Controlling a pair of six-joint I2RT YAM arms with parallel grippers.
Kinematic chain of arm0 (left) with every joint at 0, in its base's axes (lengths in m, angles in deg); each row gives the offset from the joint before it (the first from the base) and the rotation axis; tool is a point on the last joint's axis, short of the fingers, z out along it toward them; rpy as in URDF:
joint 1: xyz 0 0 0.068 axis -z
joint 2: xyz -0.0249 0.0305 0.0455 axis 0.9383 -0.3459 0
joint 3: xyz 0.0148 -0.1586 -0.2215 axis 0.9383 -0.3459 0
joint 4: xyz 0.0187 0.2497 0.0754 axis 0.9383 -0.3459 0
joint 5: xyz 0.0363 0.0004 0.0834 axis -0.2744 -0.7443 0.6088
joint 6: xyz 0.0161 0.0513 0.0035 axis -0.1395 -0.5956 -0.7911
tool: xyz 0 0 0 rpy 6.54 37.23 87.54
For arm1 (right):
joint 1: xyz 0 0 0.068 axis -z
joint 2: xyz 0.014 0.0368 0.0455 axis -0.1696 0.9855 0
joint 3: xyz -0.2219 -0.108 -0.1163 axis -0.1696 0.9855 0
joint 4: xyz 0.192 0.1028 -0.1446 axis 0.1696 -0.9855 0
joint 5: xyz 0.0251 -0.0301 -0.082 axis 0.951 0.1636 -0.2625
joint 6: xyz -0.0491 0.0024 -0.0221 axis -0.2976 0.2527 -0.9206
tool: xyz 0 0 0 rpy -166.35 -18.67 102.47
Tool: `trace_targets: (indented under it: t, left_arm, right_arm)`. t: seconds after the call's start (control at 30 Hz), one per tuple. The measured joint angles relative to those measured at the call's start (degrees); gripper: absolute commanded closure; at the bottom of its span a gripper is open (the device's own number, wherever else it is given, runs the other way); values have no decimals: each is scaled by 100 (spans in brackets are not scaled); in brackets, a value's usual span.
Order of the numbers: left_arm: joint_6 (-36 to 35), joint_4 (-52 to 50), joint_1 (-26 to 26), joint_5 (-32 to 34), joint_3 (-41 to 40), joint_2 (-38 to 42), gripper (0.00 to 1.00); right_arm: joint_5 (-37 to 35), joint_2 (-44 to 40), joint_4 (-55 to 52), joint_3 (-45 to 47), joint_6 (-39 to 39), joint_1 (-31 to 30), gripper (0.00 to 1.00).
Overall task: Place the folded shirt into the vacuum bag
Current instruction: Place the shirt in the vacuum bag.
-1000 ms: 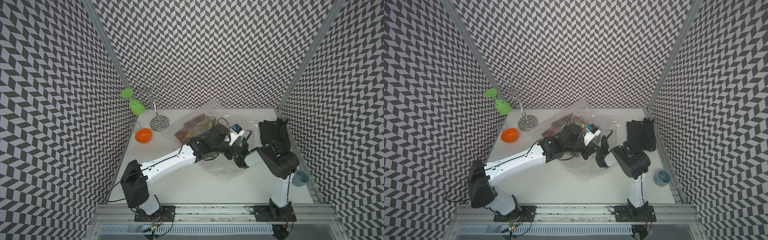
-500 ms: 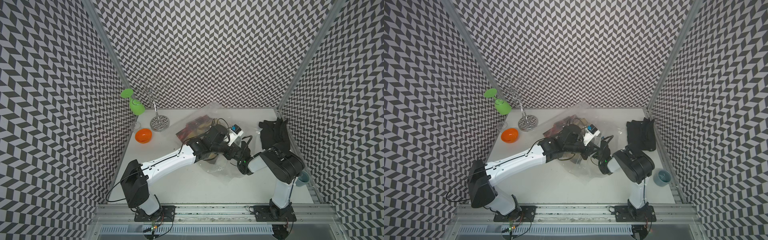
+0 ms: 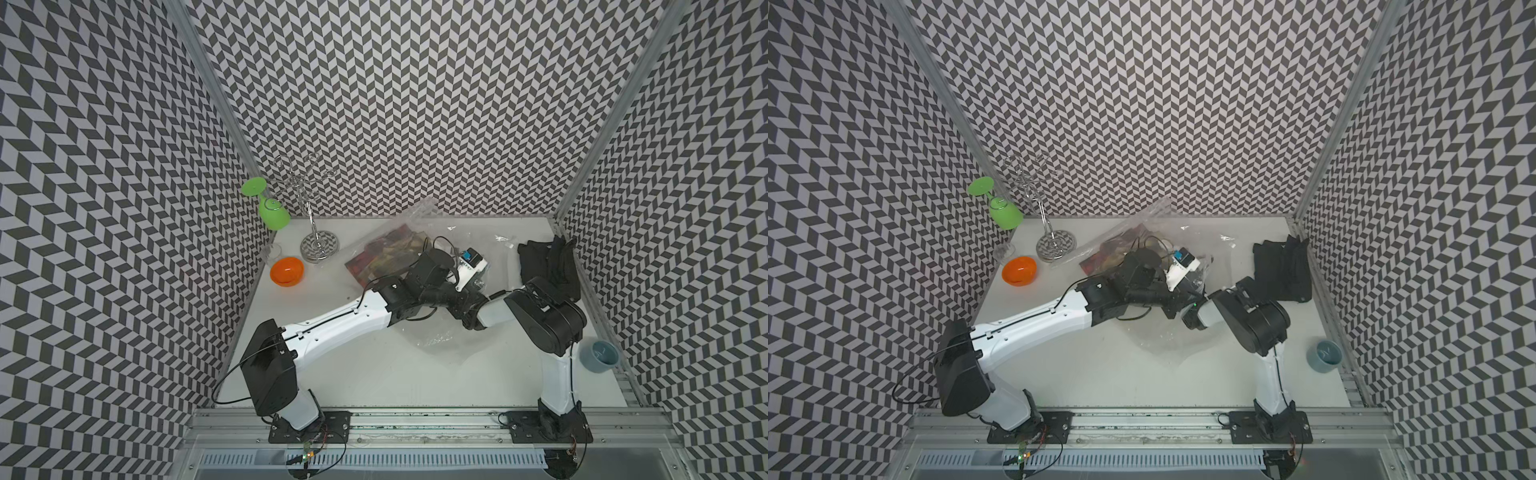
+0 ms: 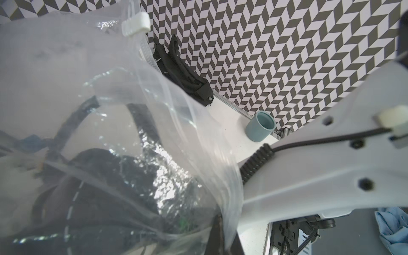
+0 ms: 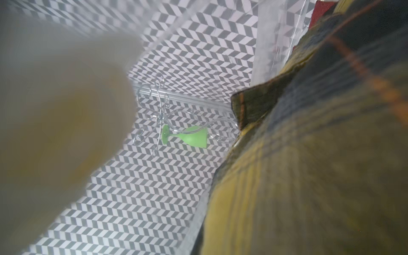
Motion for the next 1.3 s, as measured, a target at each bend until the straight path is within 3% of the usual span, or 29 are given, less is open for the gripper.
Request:
trace_targets:
  t: [0.13,0.3,0.6,0.83,1.0,1.3]
  left_arm:
    - [2,2,-68,-7,-179,44,100]
    - [13,4,-219,-109,-417,205,100]
    - [13,46,-376,-197,-424,363,100]
    - [15,44,-380,-247,-426,367,100]
    - [37,46,-358,-297,-426,374,100]
    - [63,52,-184,-415,-446,374,100]
  right_arm:
    - [15,374,-393,-105,15,-4,48]
    - [50,66,-1115,127,-225,33,34]
    - [496,-1043,-1572,1209,-345,511,30]
    - [428,-1692,-1996,2057,-315,898,31]
    - [291,-1622,-1825,2052,-111,1132,31]
    - [-245,-1342,-1080,1897,634,997,26]
